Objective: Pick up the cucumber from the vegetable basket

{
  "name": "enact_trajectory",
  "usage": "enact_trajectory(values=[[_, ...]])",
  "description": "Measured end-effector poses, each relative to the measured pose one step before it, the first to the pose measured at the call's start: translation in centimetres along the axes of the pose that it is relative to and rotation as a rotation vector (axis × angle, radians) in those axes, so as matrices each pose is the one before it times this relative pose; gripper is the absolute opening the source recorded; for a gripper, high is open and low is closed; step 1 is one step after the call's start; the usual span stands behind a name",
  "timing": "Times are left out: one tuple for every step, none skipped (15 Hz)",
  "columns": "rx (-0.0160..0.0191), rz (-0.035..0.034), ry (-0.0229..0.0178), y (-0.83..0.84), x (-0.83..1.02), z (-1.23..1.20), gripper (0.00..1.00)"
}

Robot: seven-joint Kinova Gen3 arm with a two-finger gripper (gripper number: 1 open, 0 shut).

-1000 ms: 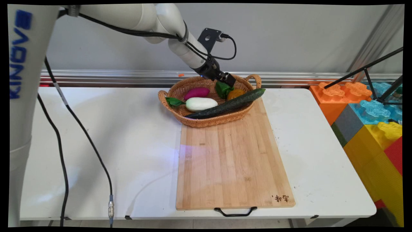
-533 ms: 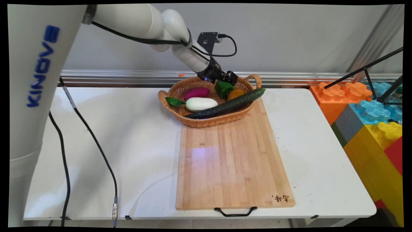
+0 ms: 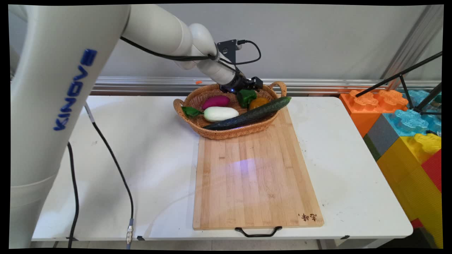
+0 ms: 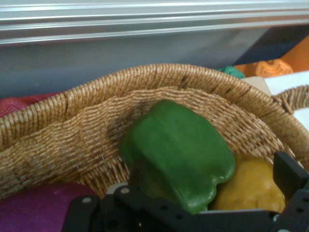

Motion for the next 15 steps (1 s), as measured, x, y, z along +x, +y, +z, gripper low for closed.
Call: enact_trajectory(values=[[0.00485,-0.02147,0.00928,0.145,-0.120,0.306,1.00],[0.00594,-0.02218,0.01086,0.109,-0.105,0.336,1.00],[0.00388,-0.01462,0.00772,0.085,-0.056,0.251,1.00],[0.00424,-0.01454,0.00856,0.097,-0.047,0.286,1.00],[0.00362,-0.00867,0.00659,0.042,-0.006,0.191,1.00],[0.00355,-0.00825,0.00646,0.038,-0.001,0.184,1.00],[0.00428,-0.00878,0.00743,0.030,0.006,0.215,1.00],[0.00534,-0.00909,0.00844,0.020,-0.004,0.256,1.00],[0.00423,-0.00670,0.00633,0.018,-0.023,0.223,1.00],[0.00469,-0.00649,0.00610,-0.007,-0.035,0.215,1.00],[0.00393,-0.00431,0.00478,-0.003,-0.034,0.171,1.00],[0.00386,-0.00355,0.00382,-0.001,-0.053,0.163,1.00],[0.00364,-0.00258,0.00341,0.001,-0.056,0.150,1.00],[0.00364,-0.00233,0.00272,-0.010,-0.073,0.135,1.00],[0.00391,-0.00137,0.00260,-0.017,-0.079,0.132,1.00]])
